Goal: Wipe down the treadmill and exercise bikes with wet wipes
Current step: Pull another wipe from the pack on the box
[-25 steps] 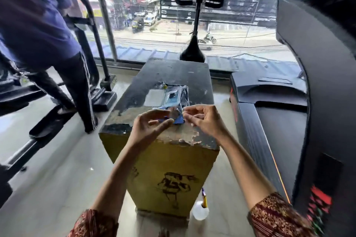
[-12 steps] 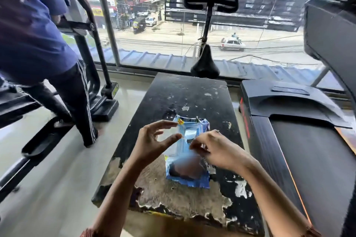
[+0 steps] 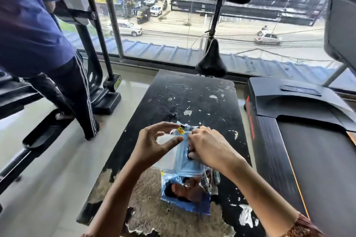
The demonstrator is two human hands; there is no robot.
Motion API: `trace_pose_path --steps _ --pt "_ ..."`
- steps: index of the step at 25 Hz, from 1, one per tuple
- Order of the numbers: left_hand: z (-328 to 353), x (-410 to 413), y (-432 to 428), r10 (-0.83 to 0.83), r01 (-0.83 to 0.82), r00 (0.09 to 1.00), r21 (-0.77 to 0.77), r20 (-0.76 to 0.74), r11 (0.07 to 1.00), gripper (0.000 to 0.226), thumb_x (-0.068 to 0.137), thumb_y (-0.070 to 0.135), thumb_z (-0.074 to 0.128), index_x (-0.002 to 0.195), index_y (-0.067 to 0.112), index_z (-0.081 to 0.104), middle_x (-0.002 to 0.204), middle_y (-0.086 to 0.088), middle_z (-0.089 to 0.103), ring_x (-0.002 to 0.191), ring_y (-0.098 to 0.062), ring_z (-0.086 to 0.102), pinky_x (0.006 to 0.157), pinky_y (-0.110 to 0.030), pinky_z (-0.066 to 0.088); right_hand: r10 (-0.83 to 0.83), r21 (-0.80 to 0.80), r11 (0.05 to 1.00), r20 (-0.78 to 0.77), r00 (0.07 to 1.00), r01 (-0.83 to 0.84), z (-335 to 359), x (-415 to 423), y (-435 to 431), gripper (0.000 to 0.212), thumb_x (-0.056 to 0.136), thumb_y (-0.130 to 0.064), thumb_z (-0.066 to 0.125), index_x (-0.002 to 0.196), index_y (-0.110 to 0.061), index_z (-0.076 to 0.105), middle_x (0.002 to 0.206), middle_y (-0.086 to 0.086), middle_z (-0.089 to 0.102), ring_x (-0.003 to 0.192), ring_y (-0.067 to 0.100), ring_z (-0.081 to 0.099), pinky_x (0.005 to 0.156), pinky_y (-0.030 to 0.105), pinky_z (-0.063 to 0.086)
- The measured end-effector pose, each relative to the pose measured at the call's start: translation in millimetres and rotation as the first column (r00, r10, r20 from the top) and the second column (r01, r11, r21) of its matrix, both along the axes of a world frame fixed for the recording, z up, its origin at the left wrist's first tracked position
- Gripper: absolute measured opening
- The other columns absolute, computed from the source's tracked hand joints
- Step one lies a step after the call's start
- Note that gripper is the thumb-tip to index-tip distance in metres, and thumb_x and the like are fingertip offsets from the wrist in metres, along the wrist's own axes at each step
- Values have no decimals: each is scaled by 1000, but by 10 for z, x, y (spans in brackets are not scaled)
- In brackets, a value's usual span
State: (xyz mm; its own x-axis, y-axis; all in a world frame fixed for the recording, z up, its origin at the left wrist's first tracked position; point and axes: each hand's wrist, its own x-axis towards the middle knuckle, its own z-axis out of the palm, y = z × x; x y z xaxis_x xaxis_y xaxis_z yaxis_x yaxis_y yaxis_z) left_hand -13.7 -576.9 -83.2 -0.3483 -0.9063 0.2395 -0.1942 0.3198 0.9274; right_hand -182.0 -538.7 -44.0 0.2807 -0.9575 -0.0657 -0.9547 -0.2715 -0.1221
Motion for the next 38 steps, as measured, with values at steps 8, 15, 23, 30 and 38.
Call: trace_pose_path --steps 8,15,23,30,38 --pt "-12 -38 -41 23 -23 1000 -7 -3 1000 32 66 47 75 95 35 70 98 21 71 95 1 65 85 -13 48 31 7 999 47 998 -32 -9 68 -9 17 92 -9 48 83 -23 52 107 -2 61 105 19 48 81 31 31" --pt "-37 -70 -54 12 -12 1000 12 -1 1000 32 66 48 75 96 36 70 101 23 70 99 3 64 86 -16 49 123 -92 988 -20 992 -124 -215 -31 -18 5 78 -14 63 80 -9 63 85 4 58 85 23 57 68 37 38" --pt "-14 -24 -61 13 -13 1000 9 -9 1000 26 71 36 74 96 34 69 101 23 70 99 4 64 86 -13 48 101 -45 994 -9 995 -102 -93 -70 47 30 97 -28 40 122 -12 46 117 3 50 111 20 44 93 34 32" --pt "-39 -42 -81 16 -16 1000 3 -12 1000 28 71 37 74 98 31 71 102 21 70 100 3 64 87 -14 49 57 32 997 220 974 -66 31 -207 62 7 98 -24 47 97 -16 48 96 -1 60 84 24 59 75 39 47" --pt "-50 -72 -78 16 -14 999 -46 32 999 27 69 39 75 95 38 68 101 27 68 98 6 63 87 -14 48 93 -25 996 207 974 -90 -24 -199 64 16 99 -30 47 100 -16 54 93 -2 60 80 21 60 71 37 47"
